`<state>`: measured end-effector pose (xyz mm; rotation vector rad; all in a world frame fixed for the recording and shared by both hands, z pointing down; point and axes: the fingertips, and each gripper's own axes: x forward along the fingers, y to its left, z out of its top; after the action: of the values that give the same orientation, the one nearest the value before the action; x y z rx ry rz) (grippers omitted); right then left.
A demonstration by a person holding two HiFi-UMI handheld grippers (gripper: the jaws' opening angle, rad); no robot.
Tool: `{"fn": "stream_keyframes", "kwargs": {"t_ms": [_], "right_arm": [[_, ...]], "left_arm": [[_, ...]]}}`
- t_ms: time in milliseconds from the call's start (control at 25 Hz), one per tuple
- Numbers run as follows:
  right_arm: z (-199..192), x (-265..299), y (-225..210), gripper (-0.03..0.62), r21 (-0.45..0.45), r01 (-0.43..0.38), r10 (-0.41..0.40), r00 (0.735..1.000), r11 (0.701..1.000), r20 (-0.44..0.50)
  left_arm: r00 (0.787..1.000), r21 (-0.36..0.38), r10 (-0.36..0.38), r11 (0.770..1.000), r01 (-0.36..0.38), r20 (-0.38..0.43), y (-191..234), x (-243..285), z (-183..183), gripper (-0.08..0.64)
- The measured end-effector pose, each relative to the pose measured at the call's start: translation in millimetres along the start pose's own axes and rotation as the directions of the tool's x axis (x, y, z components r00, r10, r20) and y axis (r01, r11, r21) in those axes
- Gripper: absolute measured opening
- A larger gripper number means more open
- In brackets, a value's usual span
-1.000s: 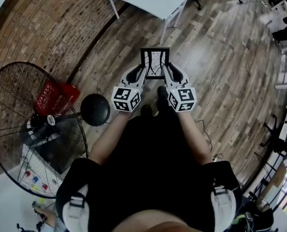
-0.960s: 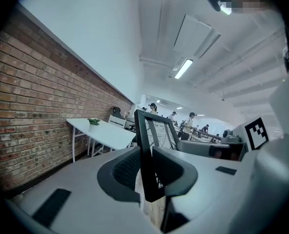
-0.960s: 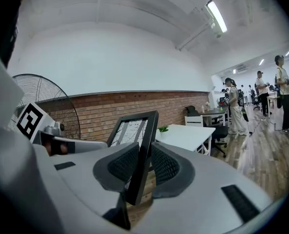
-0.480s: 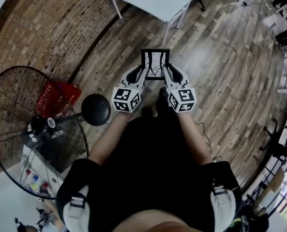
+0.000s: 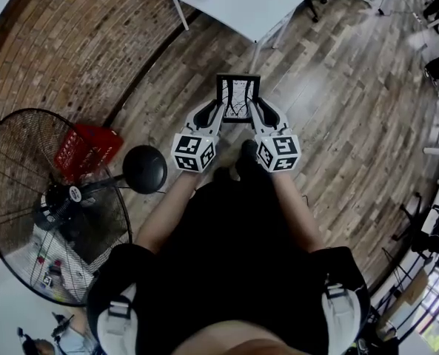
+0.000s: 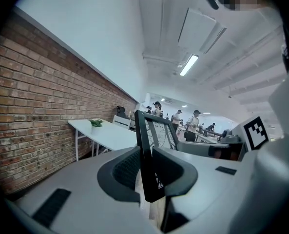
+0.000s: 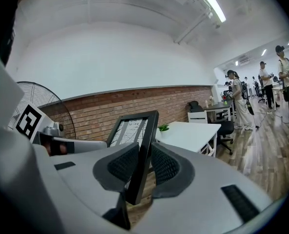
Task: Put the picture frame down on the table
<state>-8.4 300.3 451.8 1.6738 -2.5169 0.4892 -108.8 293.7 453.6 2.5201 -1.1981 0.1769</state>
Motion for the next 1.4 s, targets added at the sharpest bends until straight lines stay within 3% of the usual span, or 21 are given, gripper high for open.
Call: {"fn": "stream_keyframes", "kwargs": {"t_ms": [400, 1400], "right_arm": [[15, 30, -46, 0.078, -0.009, -0.059, 0.059, 0.998, 0.998, -0.032], [45, 85, -116, 0.078, -0.023, -0.178, 0.178, 0.983, 0.984, -0.036]], "left_arm": [[0.998, -0.043, 0.059, 0.997, -0.059, 0.001, 1, 50, 9, 0.086], [0.984, -0.062, 0.178, 0.982, -0.176, 0.028, 8, 132, 32, 0.086]]}}
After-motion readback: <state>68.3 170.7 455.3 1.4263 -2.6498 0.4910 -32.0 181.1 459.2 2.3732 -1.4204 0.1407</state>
